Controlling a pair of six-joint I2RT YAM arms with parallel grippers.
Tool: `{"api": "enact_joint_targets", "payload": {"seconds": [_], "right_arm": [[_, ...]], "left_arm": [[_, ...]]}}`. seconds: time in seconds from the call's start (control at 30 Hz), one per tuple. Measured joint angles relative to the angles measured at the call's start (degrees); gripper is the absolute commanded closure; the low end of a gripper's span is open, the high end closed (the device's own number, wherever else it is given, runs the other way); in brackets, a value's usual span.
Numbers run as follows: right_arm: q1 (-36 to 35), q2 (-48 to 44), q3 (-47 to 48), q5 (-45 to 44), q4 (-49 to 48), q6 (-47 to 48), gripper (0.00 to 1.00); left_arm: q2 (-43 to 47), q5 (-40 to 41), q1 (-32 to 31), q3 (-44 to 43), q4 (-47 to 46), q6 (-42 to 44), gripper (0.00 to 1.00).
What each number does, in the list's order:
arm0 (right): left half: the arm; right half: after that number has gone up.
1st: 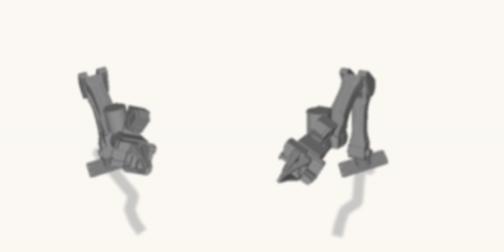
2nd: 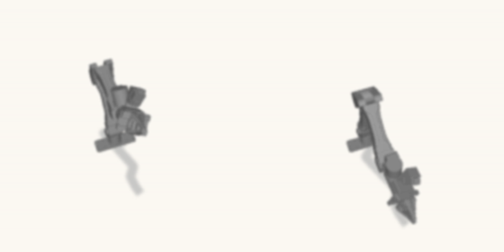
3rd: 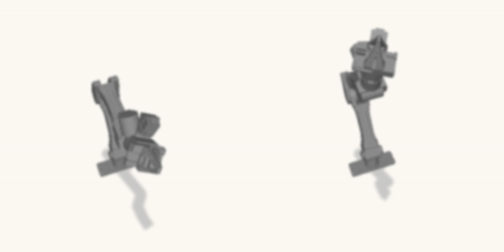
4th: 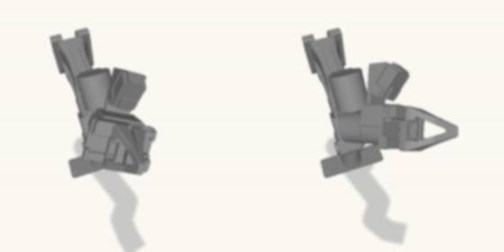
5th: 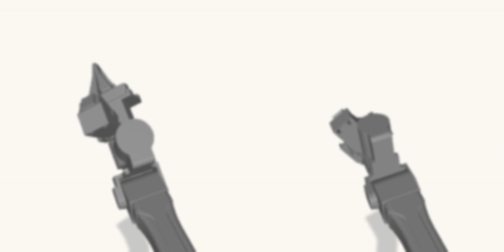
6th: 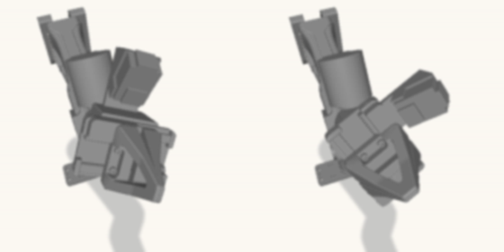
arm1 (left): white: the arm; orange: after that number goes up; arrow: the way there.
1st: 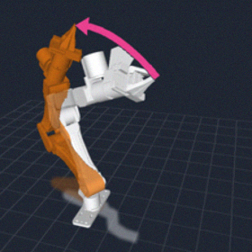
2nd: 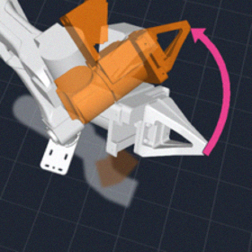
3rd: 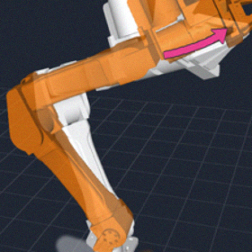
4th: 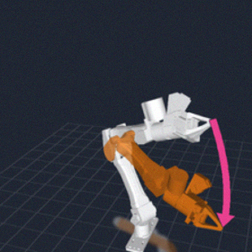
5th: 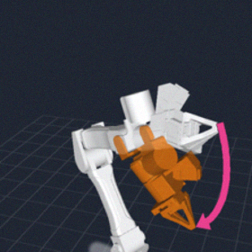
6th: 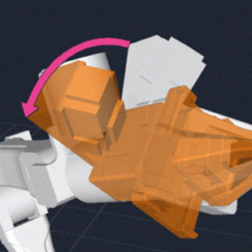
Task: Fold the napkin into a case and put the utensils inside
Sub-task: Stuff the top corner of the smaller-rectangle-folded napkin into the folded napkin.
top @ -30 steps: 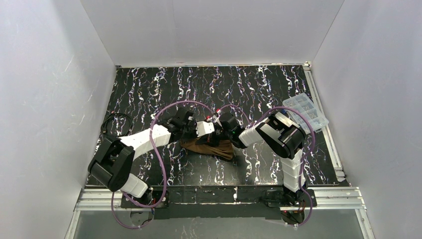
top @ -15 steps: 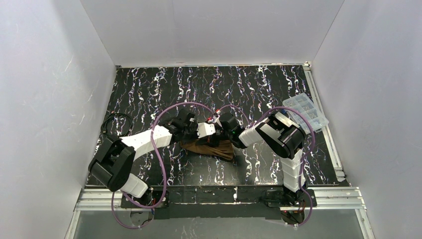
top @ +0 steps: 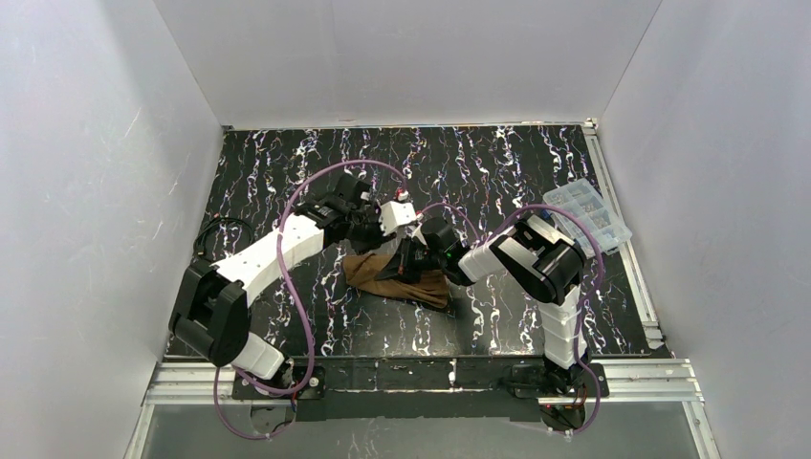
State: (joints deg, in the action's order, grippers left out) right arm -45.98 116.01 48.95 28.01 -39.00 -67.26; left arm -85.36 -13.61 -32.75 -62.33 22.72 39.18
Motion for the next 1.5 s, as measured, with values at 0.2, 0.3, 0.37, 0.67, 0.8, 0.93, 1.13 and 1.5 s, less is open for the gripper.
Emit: {"api": "enact_joint_targets", "payload": {"seconds": [0.2, 0.3, 0.37, 0.67, 0.8, 0.93, 1.13, 1.5], "right_arm": [[0.0, 0.0, 0.0, 0.0, 0.0, 0.0, 0.99], [0.0, 0.0, 0.0, 0.0, 0.0, 0.0, 0.99], [0.0, 0.0, -0.1, 0.0, -0.1, -0.1, 0.99], [0.0, 0.0, -0.5, -0.2, -0.7, -0.1, 0.99], [-0.1, 0.0, -0.8, -0.3, -1.4, -0.1, 0.99], [-0.2, 0.0, -0.9, -0.4, -1.7, -0.1, 0.91], [-0.2, 0.0, -1.8, -0.3, -4.4, -0.3, 0.81], [-0.7, 0.0, -1.6, 1.0, -5.0, 0.1, 0.99]], "left_arm": [[0.0, -5.4, 0.0, 4.5, 5.5, 2.1, 0.70], [-0.4, -5.0, 0.0, 7.4, 5.4, 2.9, 0.71], [-0.9, -3.9, 0.0, 8.8, 4.2, 3.1, 0.71], [-2.5, 0.2, 0.0, 10.3, -2.3, 3.2, 0.73], [-2.8, 1.4, -0.2, 12.4, -4.7, 3.7, 0.74], [-3.7, 2.2, -0.6, 13.7, -6.8, 3.9, 0.74], [-3.7, 2.7, -1.3, 14.2, -7.9, 4.3, 0.76], [-3.9, 2.7, -1.5, 14.0, -7.6, 4.1, 0.76]]}}
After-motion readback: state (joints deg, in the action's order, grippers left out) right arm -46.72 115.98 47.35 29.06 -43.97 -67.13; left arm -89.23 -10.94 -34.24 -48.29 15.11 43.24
